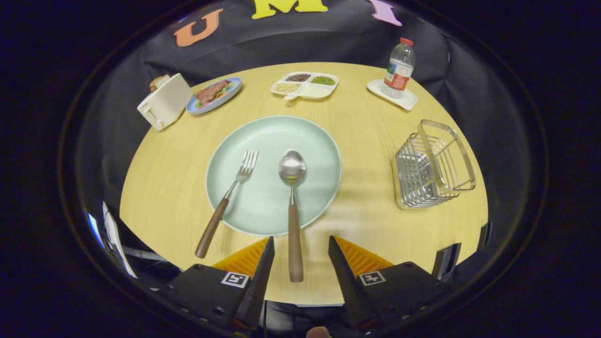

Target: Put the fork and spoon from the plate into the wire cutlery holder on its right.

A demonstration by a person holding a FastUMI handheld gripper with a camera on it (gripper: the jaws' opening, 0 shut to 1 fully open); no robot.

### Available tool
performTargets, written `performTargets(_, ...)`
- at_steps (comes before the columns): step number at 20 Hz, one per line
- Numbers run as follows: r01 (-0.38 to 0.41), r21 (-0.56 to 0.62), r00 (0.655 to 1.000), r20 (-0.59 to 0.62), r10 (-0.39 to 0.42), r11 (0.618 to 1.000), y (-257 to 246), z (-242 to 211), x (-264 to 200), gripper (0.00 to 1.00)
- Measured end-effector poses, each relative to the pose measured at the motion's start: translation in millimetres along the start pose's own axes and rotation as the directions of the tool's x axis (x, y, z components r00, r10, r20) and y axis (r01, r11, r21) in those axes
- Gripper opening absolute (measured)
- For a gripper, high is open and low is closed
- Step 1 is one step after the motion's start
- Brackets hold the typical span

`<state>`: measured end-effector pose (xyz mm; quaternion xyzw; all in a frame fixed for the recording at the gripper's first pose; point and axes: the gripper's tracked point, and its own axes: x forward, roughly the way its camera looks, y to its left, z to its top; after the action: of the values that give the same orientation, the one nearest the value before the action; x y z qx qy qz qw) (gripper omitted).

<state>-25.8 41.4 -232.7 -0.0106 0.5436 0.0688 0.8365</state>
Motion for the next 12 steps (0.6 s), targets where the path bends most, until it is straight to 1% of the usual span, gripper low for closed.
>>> performTargets(1,-0.009,0.003,1.000,-0.002,0.009,1.000,2,-1,1,0.66)
performTargets(3,-0.003,0.007,1.000,-0.007,0.003,1.000,0,-1,7,0.53)
performTargets(4,0.004,0.013,1.000,-0.015,-0.004,1.000,-1,-1,8,0.38)
performTargets(5,0.005,0.022,1.000,-0.020,-0.005,1.000,0,-2,9,0.29)
performTargets(6,0.000,0.025,1.000,-0.025,0.001,1.000,3,-4,10,0.16)
performTargets(7,-0.005,0.015,1.000,-0.020,0.006,1.000,3,-1,8,0.12)
performTargets(9,-0.018,0.031,1.000,-0.021,0.018,0.999,5,-1,6,0.05)
performTargets(12,-0.044,0.049,0.999,-0.022,0.045,0.998,2,2,-3,0.05)
